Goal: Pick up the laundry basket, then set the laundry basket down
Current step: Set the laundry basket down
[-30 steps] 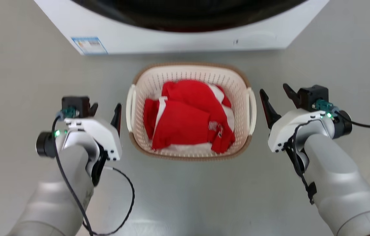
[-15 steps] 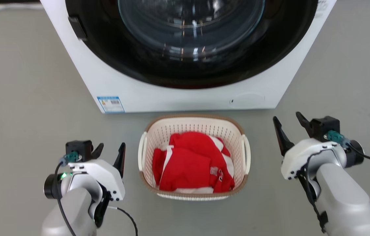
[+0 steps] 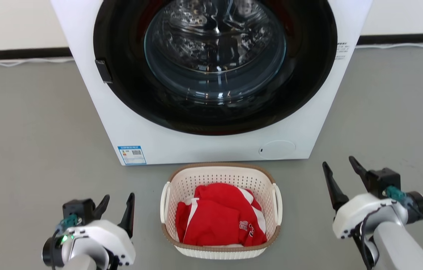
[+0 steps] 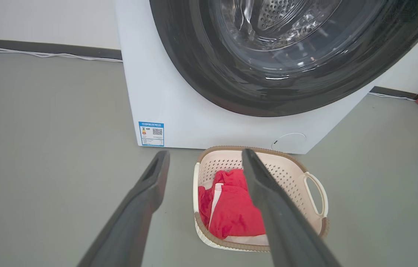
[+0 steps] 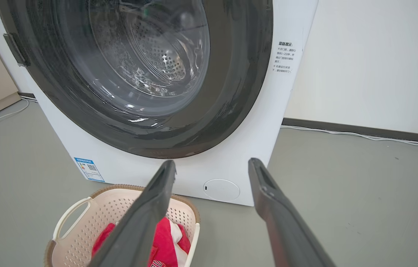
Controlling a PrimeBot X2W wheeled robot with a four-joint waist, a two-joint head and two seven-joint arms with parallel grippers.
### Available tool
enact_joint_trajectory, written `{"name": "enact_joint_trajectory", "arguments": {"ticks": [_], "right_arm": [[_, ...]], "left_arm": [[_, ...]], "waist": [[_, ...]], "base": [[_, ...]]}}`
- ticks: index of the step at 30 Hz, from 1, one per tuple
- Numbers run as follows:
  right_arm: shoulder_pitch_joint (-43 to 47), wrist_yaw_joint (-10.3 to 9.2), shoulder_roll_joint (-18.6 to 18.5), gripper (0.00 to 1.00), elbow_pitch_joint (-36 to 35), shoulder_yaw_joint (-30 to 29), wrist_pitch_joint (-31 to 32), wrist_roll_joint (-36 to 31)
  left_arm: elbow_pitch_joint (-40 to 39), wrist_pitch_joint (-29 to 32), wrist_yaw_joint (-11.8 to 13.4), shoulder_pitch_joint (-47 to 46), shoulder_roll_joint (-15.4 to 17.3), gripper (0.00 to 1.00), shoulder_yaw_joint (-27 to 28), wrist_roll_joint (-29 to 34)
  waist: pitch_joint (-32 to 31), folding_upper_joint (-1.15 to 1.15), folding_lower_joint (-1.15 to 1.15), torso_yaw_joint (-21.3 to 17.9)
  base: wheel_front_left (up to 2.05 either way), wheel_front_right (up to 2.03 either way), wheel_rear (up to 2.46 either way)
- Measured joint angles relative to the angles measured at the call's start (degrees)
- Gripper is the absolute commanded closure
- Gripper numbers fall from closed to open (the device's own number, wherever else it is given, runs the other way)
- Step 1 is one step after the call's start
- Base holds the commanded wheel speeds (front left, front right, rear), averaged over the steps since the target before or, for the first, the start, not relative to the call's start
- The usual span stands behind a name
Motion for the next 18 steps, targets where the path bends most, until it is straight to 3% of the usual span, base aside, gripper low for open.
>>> {"name": "enact_joint_trajectory", "arguments": {"ticks": [18], "right_arm": [[16.1, 0.00, 2.0, 0.00, -19.2, -4.5, 0.0, -2.6]], "left_arm": [[-14.5, 0.0, 0.5, 15.3, -1.7, 0.00, 12.8, 7.6]], "waist": [[-3.8, 0.00, 0.00, -1.3]], "base": [[0.00, 0.00, 0.00]]}}
